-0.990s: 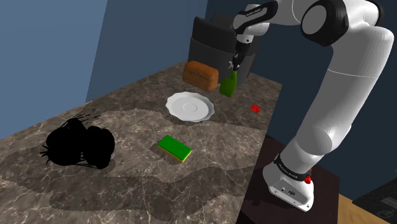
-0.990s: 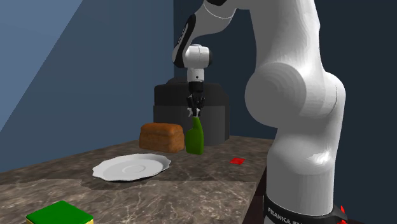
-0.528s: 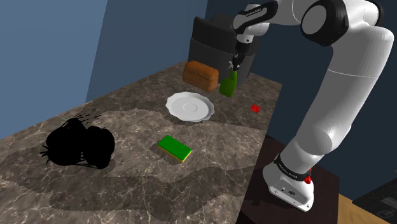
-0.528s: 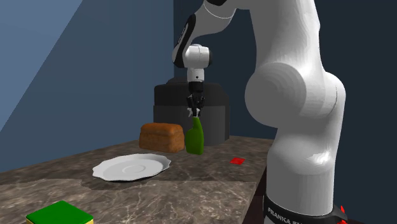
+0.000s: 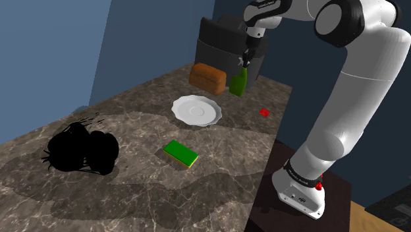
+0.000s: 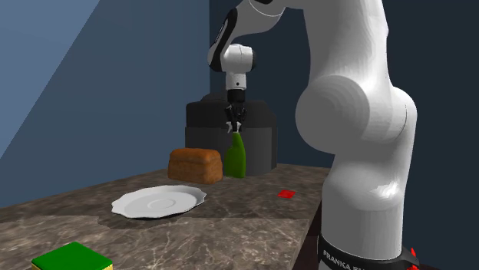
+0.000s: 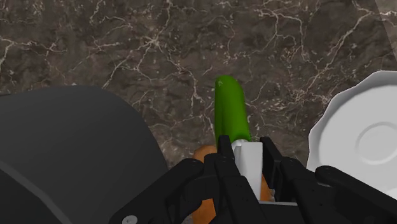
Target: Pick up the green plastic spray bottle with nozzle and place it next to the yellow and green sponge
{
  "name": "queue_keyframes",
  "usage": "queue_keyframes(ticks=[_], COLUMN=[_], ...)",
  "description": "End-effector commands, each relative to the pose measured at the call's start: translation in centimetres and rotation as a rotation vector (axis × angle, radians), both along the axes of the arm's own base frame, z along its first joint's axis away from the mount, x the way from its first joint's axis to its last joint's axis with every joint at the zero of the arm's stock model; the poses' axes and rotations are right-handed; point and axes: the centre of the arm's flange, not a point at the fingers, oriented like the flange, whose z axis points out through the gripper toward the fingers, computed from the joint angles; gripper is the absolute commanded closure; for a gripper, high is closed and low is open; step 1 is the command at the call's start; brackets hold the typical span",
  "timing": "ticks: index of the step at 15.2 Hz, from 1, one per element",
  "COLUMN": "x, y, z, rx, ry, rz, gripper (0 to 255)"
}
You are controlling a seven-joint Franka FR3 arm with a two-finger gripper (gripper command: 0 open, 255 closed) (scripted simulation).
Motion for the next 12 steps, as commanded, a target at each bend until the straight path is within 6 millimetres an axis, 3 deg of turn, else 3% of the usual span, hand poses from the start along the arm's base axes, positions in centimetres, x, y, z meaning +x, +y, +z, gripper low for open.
queue_keyframes(ticks=[1,10,12], x=[-0.1,-0.1,-0.7], y=[0.0,0.0,2.5], z=[1.0,5.6,6.4], rx=[0.0,0.0,0.0], ry=[0.0,0.0,0.0], rz=[0.0,0.0,0.0], gripper=[255,255,255])
